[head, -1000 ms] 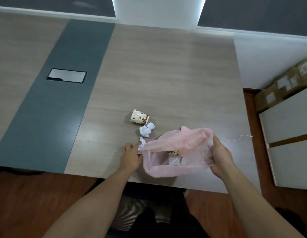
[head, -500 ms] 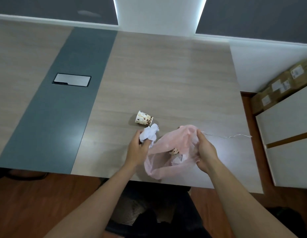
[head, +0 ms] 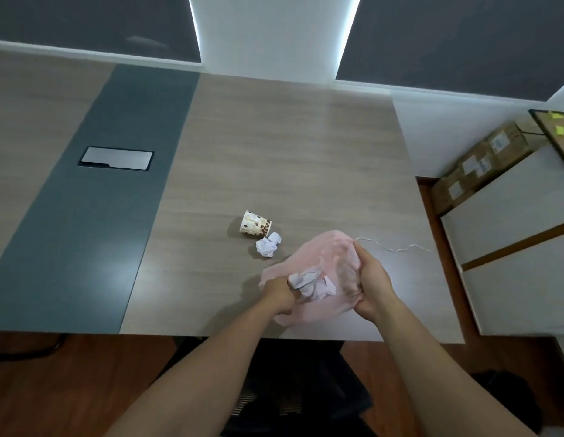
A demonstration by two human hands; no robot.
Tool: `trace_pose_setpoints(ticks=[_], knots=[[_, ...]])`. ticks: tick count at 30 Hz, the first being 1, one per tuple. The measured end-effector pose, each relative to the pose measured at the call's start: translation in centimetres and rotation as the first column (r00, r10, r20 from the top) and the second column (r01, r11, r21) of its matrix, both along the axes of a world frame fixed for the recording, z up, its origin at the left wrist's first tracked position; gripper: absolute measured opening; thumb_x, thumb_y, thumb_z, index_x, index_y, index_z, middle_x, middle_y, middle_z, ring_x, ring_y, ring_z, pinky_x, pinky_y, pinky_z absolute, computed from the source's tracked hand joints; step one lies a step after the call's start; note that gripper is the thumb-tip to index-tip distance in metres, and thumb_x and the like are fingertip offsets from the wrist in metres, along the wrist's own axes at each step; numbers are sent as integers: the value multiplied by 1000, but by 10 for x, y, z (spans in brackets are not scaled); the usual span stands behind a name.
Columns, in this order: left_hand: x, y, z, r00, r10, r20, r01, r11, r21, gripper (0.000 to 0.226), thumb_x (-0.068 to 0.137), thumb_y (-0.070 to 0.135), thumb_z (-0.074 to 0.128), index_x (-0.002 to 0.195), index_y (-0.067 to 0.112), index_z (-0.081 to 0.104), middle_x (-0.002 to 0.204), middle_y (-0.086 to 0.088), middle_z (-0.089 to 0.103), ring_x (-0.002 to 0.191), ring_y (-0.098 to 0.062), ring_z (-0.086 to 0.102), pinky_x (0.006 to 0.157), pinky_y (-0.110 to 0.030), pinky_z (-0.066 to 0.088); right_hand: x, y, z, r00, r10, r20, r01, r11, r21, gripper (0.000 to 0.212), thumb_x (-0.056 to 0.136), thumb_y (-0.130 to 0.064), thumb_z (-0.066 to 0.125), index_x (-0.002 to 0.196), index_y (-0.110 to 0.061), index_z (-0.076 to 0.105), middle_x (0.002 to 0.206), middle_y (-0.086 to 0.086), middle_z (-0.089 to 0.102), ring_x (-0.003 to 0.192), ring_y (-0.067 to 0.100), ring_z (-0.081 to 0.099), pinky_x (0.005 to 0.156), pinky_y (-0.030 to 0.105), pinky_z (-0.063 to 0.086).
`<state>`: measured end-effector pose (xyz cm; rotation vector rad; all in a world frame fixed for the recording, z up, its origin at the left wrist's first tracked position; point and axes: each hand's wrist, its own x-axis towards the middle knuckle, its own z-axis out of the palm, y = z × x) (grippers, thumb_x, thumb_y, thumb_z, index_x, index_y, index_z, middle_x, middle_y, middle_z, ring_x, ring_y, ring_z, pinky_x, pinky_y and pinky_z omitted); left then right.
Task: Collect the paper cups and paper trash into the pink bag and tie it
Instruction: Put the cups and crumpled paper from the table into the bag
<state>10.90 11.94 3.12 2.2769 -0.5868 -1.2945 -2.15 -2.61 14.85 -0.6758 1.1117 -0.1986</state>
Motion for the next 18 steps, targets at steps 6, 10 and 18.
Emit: trace_pose_setpoints(ticks=[6, 10, 18], knots=[[7, 6, 1, 983, -141, 120, 133, 988, 79, 45, 106, 38, 57, 147, 19, 59, 146, -13, 66, 133, -35, 60, 101, -32, 46, 1, -27, -17, 1000, 21, -13, -21, 1000, 10, 69, 78, -63, 90, 130, -18, 81, 124, 15, 69, 85, 31, 56, 84, 41, 46], [31, -11, 18, 970, -242, 26, 232, 954, 192, 41, 108, 42, 51, 128, 12, 69, 118, -13, 76, 100, -30, 73, 82, -31, 52, 7, -44, -30, 997, 22, -68, -20, 999, 26, 73, 71, -64, 94, 128, -20, 82, 113, 10, 71, 76, 29, 55, 71, 37, 42], [103, -35, 3, 949, 247, 194, -264, 962, 66, 28, 93, 37, 57, 97, 13, 72, 100, -12, 78, 96, -34, 75, 72, -33, 55, 27, -68, -41, 997, 37, -68, -34, 999, 35, 53, 90, -52, 83, 129, -15, 81, 124, 12, 82, 116, 36, 79, 113, 55, 56]])
